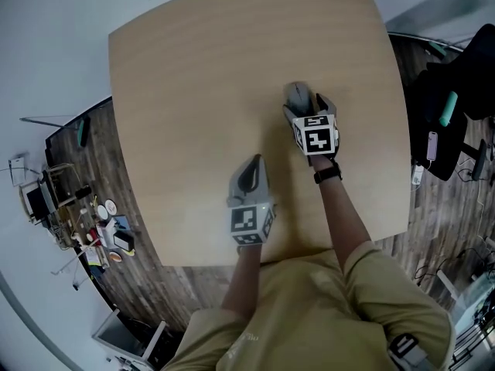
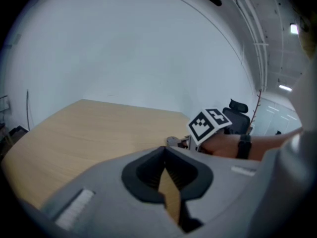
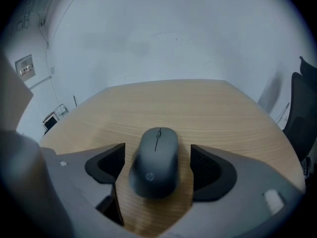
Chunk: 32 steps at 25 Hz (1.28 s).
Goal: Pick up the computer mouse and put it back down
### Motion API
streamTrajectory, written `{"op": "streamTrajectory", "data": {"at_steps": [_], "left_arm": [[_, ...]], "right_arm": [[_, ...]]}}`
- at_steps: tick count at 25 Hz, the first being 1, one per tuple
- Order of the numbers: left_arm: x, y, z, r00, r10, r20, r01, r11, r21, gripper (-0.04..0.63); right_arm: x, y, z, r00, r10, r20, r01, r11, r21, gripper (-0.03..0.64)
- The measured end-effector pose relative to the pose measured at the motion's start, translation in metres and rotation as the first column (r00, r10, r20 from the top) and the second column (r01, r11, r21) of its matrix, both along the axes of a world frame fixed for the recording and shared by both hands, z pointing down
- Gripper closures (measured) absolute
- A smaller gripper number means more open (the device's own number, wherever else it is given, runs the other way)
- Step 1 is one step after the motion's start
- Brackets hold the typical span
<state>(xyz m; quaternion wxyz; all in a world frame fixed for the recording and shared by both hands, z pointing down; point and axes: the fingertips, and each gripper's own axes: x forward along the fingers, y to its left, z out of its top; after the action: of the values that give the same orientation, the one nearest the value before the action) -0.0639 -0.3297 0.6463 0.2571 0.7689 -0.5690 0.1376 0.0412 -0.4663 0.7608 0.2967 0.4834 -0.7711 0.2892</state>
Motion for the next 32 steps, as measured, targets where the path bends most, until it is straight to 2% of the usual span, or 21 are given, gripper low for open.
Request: {"op": "streamTrajectory", "data": {"at_steps": [5, 8, 13, 17, 21, 25, 29, 32], "left_arm": [[-0.008, -0.003, 0.0, 1.0, -0.018, 0.003, 0.018, 1.0, 0.003, 0.592], [-0.013, -0.001, -0.003, 1.0, -0.022, 0.004, 0.022, 1.0, 0.01, 0.592], [-0.018, 0.006, -0.019, 1.0, -0.026, -0.001, 0.026, 0.999, 0.036, 0.592], [-0.025, 0.013, -0.039, 0.999, -0.028, -0.015, 0.029, 0.997, 0.073, 0.592], [-0.033, 0.02, -0.061, 1.0, -0.023, -0.017, 0.025, 0.994, 0.105, 0.592], [-0.035, 0.029, -0.089, 1.0, -0.007, -0.03, 0.011, 0.989, 0.148, 0.592], [-0.039, 0.043, -0.126, 0.999, 0.011, -0.035, -0.003, 0.978, 0.209, 0.592], [-0.039, 0.056, -0.158, 0.999, 0.028, -0.027, -0.019, 0.962, 0.274, 0.592]], "right_arm": [[0.0, -0.01, 0.01, 0.998, 0.016, -0.063, -0.015, 1.0, 0.014, 0.234], [0.002, -0.009, 0.009, 0.997, 0.047, -0.063, -0.046, 0.999, 0.018, 0.311], [0.005, 0.004, 0.006, 0.996, 0.038, -0.08, -0.04, 0.999, -0.028, 0.318], [0.008, 0.022, -0.016, 0.996, 0.055, -0.067, -0.055, 0.998, 0.004, 0.319], [0.01, 0.044, -0.058, 0.995, 0.098, -0.015, -0.097, 0.991, 0.088, 0.319], [0.01, 0.076, -0.116, 0.983, 0.151, 0.102, -0.166, 0.974, 0.152, 0.319], [0.001, 0.113, -0.182, 0.969, 0.161, 0.186, -0.203, 0.949, 0.241, 0.319], [-0.003, 0.141, -0.23, 0.964, 0.148, 0.222, -0.216, 0.921, 0.324, 0.319]]}}
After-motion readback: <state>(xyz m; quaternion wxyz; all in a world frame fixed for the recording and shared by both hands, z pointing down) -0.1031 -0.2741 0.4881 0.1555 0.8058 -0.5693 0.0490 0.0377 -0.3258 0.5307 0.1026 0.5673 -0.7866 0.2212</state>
